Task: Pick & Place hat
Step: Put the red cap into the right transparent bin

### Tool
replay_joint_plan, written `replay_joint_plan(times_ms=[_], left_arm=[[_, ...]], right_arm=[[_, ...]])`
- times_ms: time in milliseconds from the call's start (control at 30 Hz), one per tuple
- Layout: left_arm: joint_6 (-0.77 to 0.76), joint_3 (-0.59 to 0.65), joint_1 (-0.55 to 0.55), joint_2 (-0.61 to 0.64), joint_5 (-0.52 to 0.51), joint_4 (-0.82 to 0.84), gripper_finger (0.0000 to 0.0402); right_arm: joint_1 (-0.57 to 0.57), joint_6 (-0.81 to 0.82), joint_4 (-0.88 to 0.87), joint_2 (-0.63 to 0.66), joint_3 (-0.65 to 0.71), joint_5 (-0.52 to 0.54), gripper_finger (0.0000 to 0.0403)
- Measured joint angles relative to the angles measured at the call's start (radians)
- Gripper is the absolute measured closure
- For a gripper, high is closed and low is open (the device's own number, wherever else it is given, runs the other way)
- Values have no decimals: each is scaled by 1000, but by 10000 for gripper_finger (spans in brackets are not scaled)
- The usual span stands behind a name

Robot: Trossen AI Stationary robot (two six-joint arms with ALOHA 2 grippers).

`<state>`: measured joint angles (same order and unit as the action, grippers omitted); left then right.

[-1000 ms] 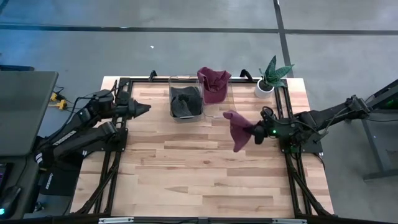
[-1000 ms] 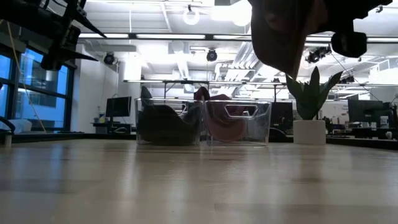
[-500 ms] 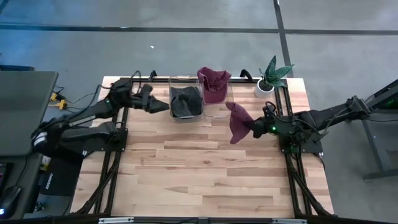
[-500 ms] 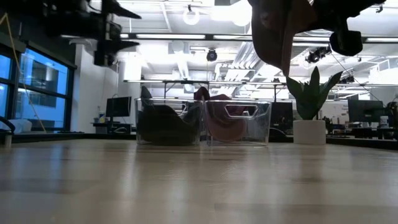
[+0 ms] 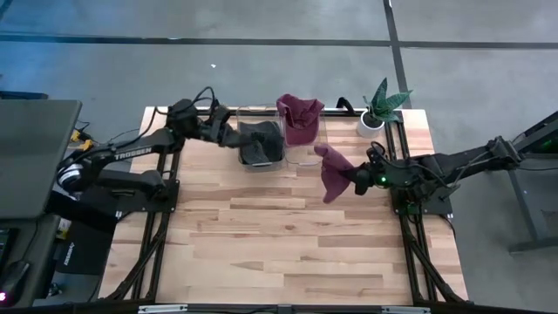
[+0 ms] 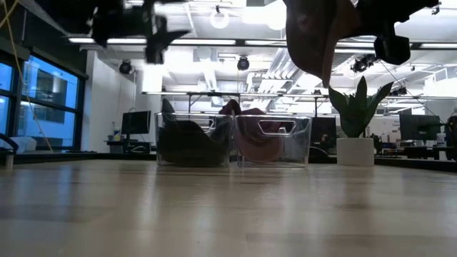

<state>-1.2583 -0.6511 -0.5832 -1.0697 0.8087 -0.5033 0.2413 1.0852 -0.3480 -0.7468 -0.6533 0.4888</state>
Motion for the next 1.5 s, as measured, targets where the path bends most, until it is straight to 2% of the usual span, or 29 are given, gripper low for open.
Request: replay_joint_plan(times_ms=[167,500,600,800,1067,1200,1500], left_arm=[[226,-137,112,-60,-140,23,138],[553,-383,274,-184,-327,350,138],[625,-439,313,-219,-388,401,138],[659,-480,363,-253,-454,419,138],[738,-476,368,-256,-509,421,138],[744,-476,368,-256,-507,424,138],[892,-476,368,-262,-490,420,138]], right_arm=[[0,-57,-7,14,0,-40,403],[0,-124,8,47,0,-144,403],[0,-134,10,49,0,-181,403],[1,-137,13,49,0,-208,403],[1,-108,25,49,0,-234,403],[1,-70,24,49,0,-238,403],[1,-42,24,49,0,-205,403]])
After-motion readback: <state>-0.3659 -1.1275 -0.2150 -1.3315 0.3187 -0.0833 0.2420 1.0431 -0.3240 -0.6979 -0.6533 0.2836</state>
